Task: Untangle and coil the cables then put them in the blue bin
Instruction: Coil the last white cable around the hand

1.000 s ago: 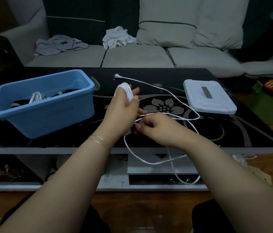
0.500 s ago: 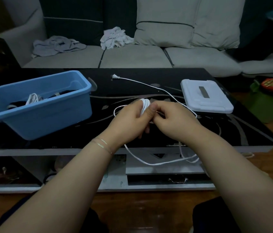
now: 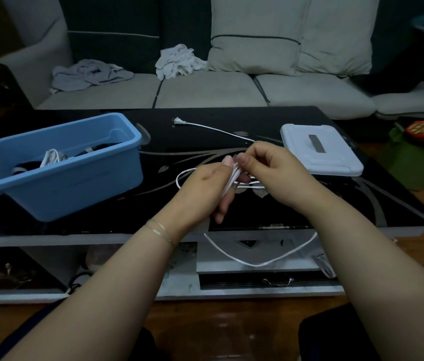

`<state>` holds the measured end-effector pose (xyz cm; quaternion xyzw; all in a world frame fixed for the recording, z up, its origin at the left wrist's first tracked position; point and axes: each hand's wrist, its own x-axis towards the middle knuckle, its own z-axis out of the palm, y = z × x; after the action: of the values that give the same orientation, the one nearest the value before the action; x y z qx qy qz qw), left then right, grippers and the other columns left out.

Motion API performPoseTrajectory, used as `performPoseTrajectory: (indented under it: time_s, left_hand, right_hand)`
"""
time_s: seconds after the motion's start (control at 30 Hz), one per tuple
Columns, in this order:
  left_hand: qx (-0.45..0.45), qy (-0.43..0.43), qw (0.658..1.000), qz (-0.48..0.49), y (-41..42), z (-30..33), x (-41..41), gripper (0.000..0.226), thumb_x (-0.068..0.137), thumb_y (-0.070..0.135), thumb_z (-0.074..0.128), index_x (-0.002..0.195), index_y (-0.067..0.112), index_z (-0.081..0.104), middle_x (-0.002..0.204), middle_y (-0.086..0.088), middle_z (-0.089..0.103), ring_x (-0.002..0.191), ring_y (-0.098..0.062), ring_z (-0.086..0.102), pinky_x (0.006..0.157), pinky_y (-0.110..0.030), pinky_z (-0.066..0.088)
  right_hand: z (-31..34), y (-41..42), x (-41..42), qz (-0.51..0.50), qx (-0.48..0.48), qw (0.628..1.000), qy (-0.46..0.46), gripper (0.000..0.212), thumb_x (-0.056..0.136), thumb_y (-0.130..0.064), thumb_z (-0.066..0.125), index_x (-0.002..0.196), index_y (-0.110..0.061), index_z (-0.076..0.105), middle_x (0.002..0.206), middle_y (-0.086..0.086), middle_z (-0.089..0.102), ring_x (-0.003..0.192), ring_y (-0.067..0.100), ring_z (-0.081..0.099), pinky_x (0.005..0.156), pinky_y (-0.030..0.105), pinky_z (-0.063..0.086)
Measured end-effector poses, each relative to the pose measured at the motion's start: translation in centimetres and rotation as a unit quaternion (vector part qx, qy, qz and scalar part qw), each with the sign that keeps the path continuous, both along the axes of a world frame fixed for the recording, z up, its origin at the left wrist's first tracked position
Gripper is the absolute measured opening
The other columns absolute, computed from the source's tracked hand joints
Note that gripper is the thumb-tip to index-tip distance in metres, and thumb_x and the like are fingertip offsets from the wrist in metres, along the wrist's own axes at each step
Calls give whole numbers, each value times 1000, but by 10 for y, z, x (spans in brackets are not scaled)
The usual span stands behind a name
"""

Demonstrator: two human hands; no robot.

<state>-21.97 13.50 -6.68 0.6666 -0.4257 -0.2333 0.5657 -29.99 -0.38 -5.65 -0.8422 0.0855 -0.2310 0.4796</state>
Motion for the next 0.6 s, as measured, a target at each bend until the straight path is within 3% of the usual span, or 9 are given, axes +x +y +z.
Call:
performPoseTrajectory:
  time_s: [0.13,0.23,0.3,0.4,0.6]
  left_hand:
    - [-16,37,999,-2,-1,4,0,46,107,28,28,76,16,60,42,-4,42,34,-19,38,41,-25,34]
    - [0,32,999,-2,-1,4,2,47,107,30,26,88,8,63,41,0,40,32,-17,37,39,-21,34]
    - [16,20,1000,-2,0,5,4,49,107,31,24,94,3,64,40,2,38,31,-16,36,39,-20,33]
    - [23,10,1000,-14,2,5,3,50,107,30,24,93,3,63,43,0,34,32,-16,32,38,-20,32]
    - [-13,70,996,-57,4,6,1,62,106,40,21,98,-3,64,44,1,30,31,-12,28,37,-19,28]
  right_hand:
    - [-3,3,2,-18,-10,1000,-19,24,95,-31,55,81,-11,56,61,-11,62,64,1,56,65,17,45]
    - [-4,4,2,-40,-16,999,-26,19,93,-36,57,87,-18,54,71,-2,65,70,13,58,71,28,45]
    - [-4,4,2,-58,-17,997,-45,16,91,-35,61,85,-20,56,75,1,64,70,12,58,69,25,45]
    - [-1,4,3,-87,-9,993,-76,22,90,-32,63,71,-22,58,61,-9,51,57,-1,45,57,14,38]
    - [-9,5,10,-65,70,995,-37,34,91,-41,58,68,-15,59,52,-8,51,51,3,42,52,17,36]
